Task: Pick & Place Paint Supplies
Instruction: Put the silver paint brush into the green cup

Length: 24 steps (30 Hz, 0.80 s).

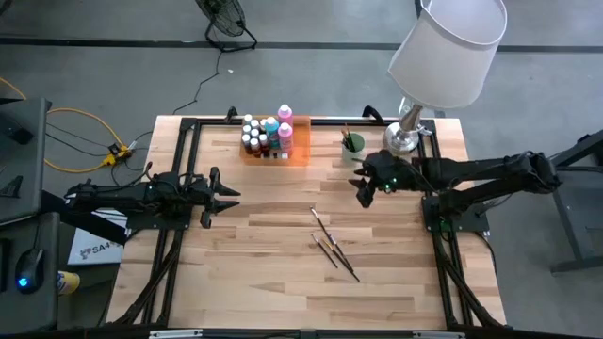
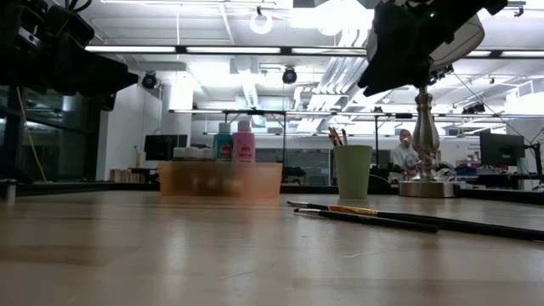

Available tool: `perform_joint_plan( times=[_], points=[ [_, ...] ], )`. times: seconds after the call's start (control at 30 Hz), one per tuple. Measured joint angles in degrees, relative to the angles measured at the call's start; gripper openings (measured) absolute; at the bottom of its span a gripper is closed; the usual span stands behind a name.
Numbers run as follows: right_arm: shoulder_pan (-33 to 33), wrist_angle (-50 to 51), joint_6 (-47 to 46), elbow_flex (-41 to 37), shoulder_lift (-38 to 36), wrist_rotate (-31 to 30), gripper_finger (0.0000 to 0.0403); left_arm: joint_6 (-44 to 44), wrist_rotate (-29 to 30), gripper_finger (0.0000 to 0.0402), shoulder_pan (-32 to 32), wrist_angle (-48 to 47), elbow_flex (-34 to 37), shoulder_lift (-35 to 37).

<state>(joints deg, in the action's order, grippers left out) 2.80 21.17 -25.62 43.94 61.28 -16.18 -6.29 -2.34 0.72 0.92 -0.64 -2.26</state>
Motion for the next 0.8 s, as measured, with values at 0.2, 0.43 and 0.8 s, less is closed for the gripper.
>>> perform_joint_plan(
  times=[0.2,0.43,0.8],
  points=[
    [-5.41,1.44,-3.37,0.0,0.02,-0.07,0.016,-0.01,0.0,0.0126,-0.01,-0.01,0.0,0.02],
    [-10.79,1.35,-6.75,0.0,1.14,-0.08,0.016,0.0,0.01,0.0126,0.01,0.01,0.0,0.0],
    [-13.35,2.65,-10.52,6.74,13.77,10.37,0.016,-0.01,0.02,0.0126,0.01,-0.01,0.0,0.0]
  ],
)
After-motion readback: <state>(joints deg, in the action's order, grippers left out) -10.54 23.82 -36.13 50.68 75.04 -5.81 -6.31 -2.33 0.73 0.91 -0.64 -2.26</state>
